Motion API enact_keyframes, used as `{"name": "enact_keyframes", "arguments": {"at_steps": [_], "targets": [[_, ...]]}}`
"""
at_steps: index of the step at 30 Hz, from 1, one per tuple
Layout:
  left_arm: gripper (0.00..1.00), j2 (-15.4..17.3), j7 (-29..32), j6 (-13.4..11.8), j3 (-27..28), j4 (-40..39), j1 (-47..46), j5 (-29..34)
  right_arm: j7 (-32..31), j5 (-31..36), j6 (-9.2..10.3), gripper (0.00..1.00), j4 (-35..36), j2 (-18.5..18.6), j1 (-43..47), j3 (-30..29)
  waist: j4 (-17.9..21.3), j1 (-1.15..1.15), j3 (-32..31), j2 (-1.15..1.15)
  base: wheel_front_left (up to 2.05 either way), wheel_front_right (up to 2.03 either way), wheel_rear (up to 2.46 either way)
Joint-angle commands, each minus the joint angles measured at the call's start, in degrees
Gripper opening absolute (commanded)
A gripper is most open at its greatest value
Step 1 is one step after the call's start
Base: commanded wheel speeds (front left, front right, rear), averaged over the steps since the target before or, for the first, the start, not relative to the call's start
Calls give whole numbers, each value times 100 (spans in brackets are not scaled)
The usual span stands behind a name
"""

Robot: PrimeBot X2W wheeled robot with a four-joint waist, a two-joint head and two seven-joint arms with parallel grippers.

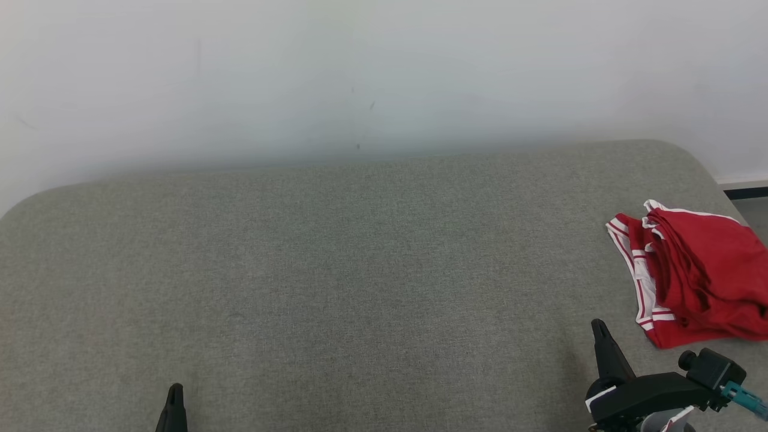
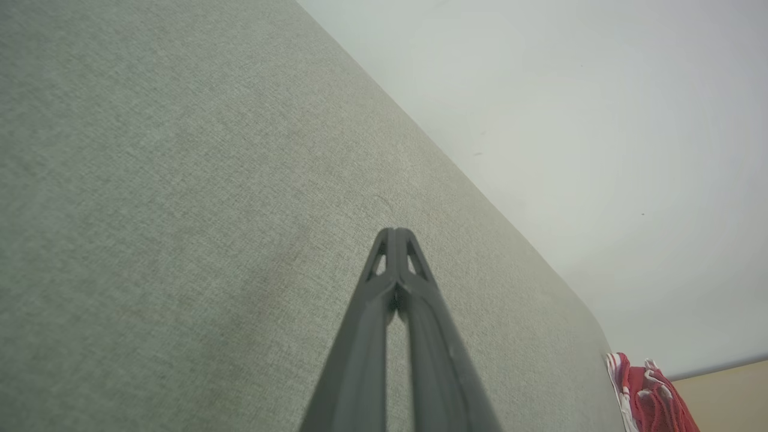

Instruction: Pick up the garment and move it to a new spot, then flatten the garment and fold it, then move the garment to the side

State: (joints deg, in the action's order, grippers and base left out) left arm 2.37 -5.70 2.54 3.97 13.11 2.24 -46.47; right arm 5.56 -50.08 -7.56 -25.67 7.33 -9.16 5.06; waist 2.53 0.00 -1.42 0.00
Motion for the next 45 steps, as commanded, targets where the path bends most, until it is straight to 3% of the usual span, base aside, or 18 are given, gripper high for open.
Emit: {"name": "enact_keyframes", "arguments": {"at_steps": [1,23,45], "targets": [[0,30,22,19,24,-57,-165,-132,-19,-115,4,0,106,-5,-39,-52,-2,0,1,0,0,0,0],[0,42,435,190,108,-7,-410,-1671,-432,-1524,7,0,481,-158,75,-440,-67,0,43,0,0,0,0],[0,52,747,312,171,30,-605,-2795,-740,-2571,9,0,760,-273,167,-727,-127,0,80,0,0,0,0]]}}
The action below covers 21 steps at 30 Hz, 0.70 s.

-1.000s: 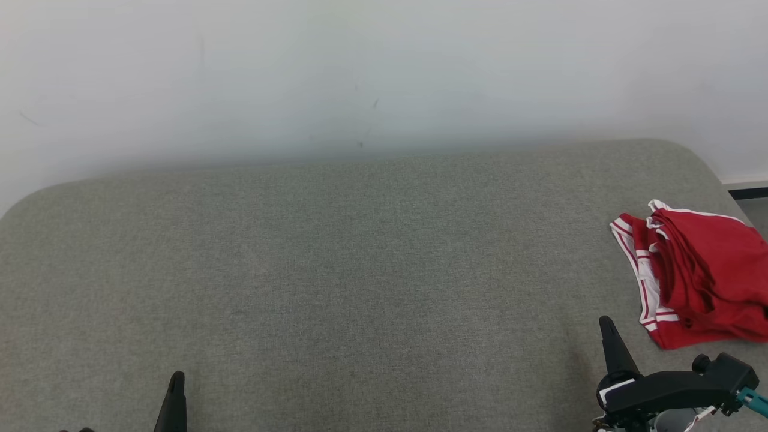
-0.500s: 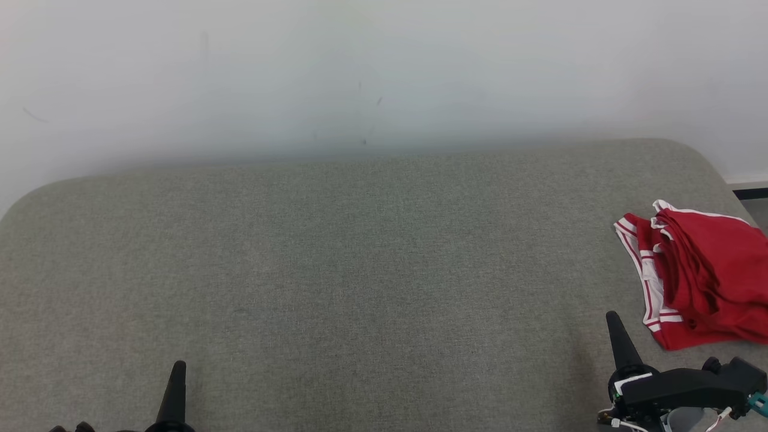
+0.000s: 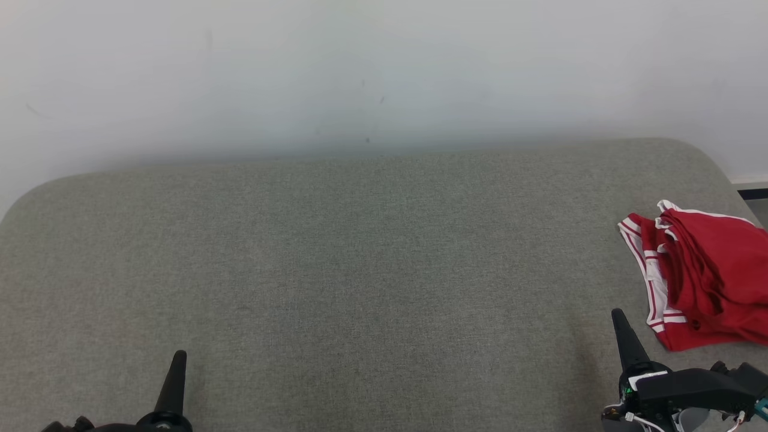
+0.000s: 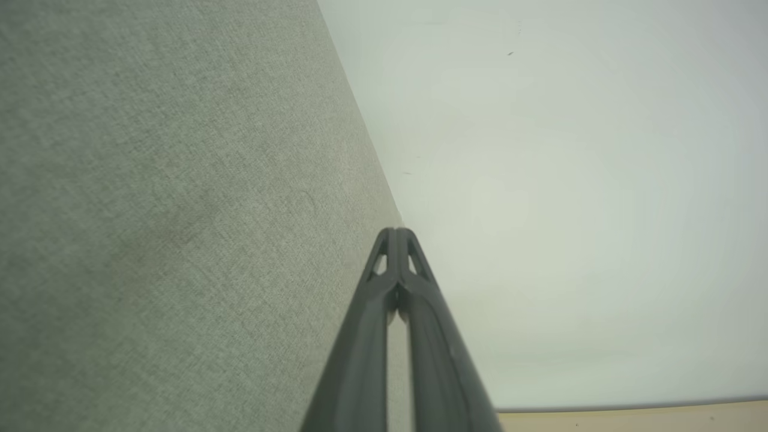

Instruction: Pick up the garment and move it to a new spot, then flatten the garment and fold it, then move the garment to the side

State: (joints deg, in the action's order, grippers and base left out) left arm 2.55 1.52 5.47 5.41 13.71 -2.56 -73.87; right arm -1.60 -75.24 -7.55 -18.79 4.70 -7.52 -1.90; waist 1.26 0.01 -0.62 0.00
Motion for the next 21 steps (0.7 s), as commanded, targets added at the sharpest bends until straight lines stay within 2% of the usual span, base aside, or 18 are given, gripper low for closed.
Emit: {"name": "enact_keyframes", "arguments": {"at_steps": [1,21], "targets": [[0,34,43,22,30,-29,-133,-104,-39,-102,7,0,85,-14,6,-46,-3,0,2,0,0,0,0],[0,40,289,120,75,5,-270,-1020,-284,-943,9,0,298,-108,85,-272,-60,-1,38,0,0,0,0]]}}
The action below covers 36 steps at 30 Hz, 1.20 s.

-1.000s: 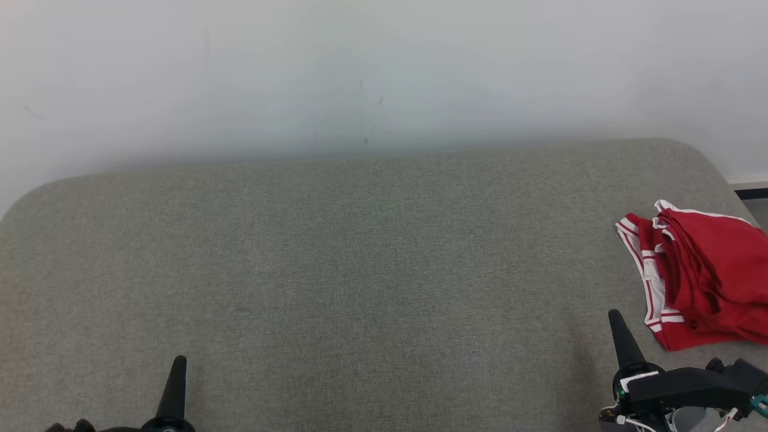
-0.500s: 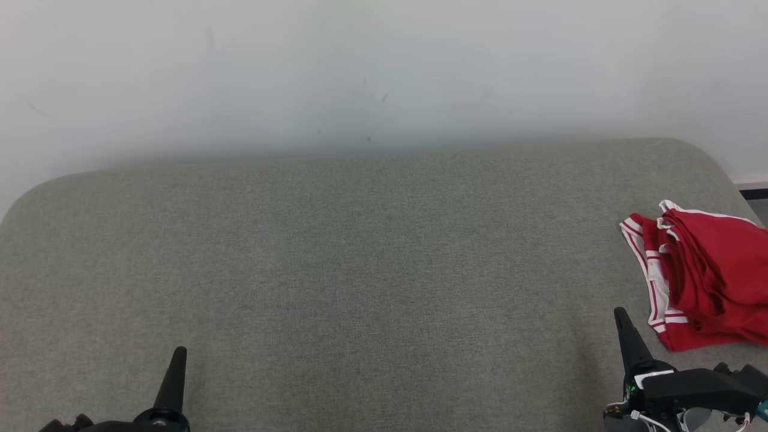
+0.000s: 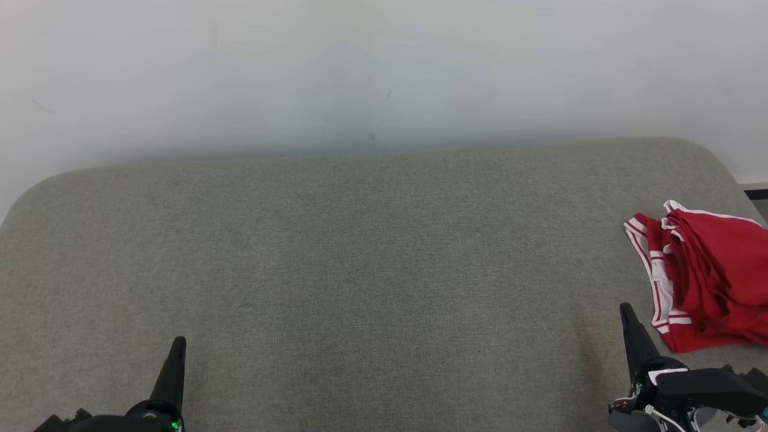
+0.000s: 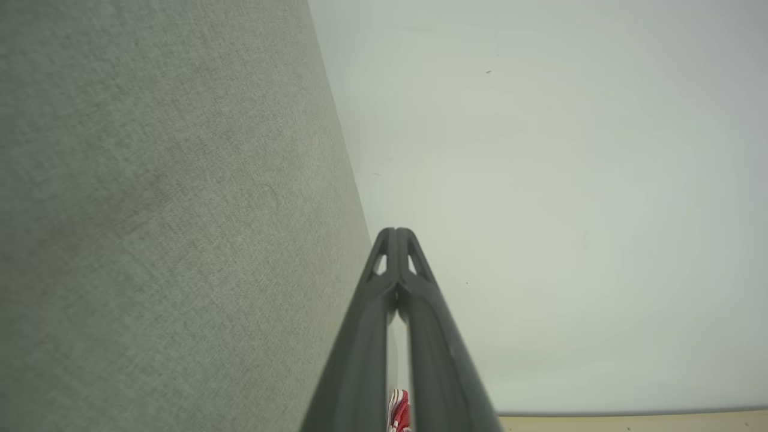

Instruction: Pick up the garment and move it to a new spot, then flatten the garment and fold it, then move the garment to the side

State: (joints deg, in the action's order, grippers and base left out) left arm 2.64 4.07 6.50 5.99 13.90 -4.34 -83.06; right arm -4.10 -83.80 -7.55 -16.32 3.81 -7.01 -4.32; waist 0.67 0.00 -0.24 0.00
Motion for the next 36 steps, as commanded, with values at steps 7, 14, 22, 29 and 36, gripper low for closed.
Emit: {"name": "enact_keyframes", "arguments": {"at_steps": [7,14,22,29,36], "targets": [[0,33,108,60,32,-5,-149,-379,-101,-342,10,0,119,-49,60,-98,-21,0,13,0,0,0,0],[0,35,181,80,49,8,-174,-647,-181,-584,11,0,182,-73,86,-168,-41,0,26,0,0,0,0],[0,37,246,112,63,20,-220,-892,-249,-835,12,0,241,-99,109,-230,-61,0,38,0,0,0,0],[0,38,265,109,65,24,-227,-948,-263,-864,12,0,250,-104,108,-240,-67,0,42,0,0,0,0],[0,38,265,109,64,23,-227,-948,-262,-864,12,0,250,-104,107,-240,-67,0,42,0,0,0,0]]}}
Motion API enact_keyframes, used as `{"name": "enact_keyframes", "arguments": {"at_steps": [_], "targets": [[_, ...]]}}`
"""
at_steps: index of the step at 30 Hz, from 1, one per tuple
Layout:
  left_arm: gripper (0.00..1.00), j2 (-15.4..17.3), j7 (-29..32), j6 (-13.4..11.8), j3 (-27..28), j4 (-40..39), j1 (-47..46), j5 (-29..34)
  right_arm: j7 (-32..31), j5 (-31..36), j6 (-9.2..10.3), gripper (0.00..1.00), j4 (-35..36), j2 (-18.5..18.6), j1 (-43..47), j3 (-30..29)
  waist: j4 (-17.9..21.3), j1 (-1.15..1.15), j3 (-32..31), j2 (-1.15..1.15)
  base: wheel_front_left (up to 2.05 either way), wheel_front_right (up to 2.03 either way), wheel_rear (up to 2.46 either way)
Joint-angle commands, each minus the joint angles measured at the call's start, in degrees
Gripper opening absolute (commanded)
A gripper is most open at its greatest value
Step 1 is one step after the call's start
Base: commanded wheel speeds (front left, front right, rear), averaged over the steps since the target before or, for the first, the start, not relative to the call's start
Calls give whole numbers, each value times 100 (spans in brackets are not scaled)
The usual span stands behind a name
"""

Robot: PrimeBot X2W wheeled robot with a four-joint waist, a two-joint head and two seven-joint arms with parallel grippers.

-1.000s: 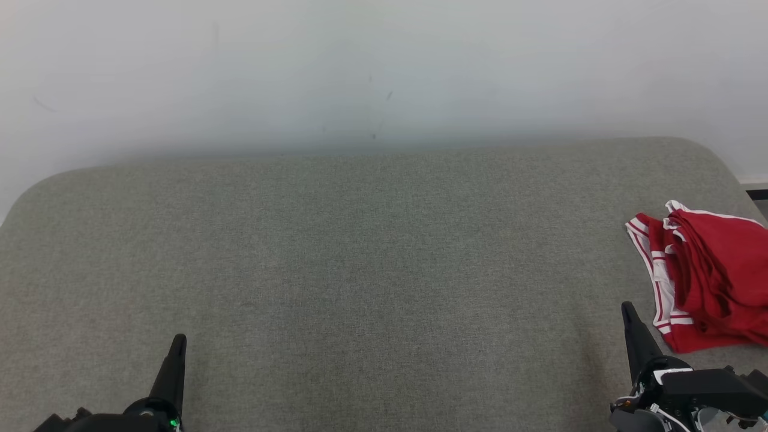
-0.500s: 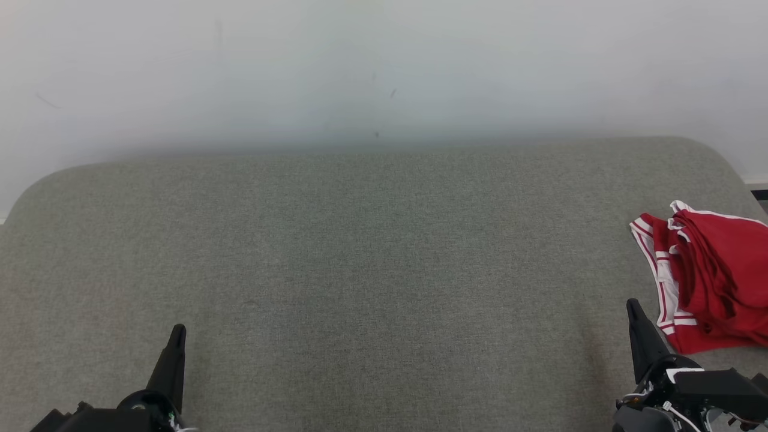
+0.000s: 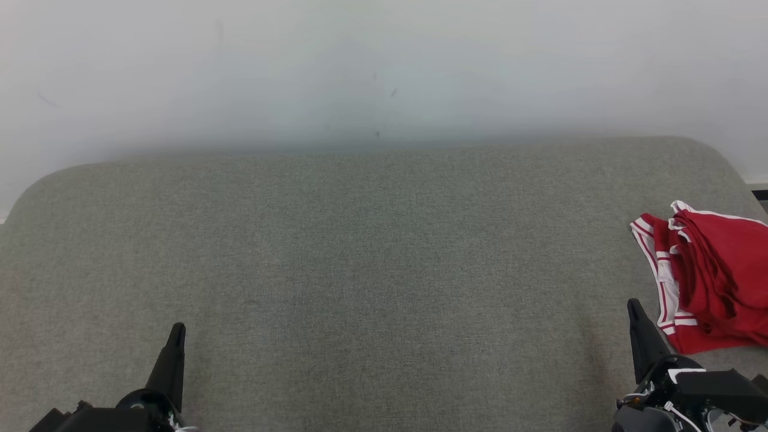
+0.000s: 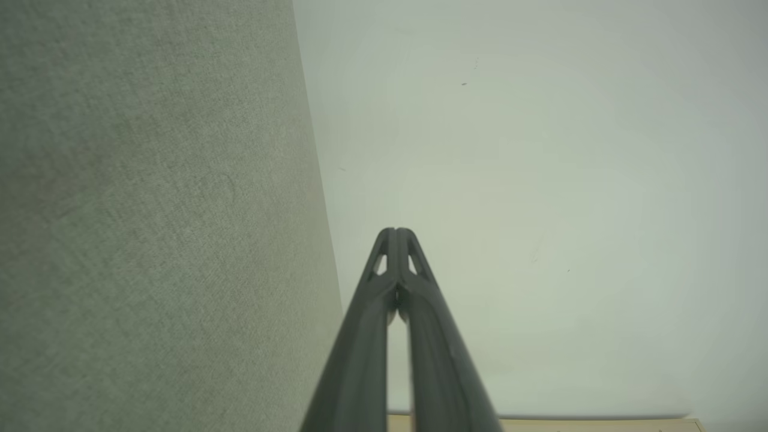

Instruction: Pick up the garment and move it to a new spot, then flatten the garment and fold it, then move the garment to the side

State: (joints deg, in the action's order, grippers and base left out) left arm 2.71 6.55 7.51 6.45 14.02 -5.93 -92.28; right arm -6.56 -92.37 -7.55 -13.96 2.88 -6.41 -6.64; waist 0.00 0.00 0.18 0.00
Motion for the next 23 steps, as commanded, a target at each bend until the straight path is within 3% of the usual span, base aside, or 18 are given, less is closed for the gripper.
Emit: {"name": "enact_keyframes", "arguments": {"at_steps": [1,23], "targets": [[0,32,16,8,18,11,-68,-26,-16,-7,12,0,14,-11,46,-8,0,0,0,0,0,0,0],[0,32,16,8,17,10,-68,-25,-15,-8,12,0,14,-11,46,-7,0,0,0,0,0,0,0]]}}
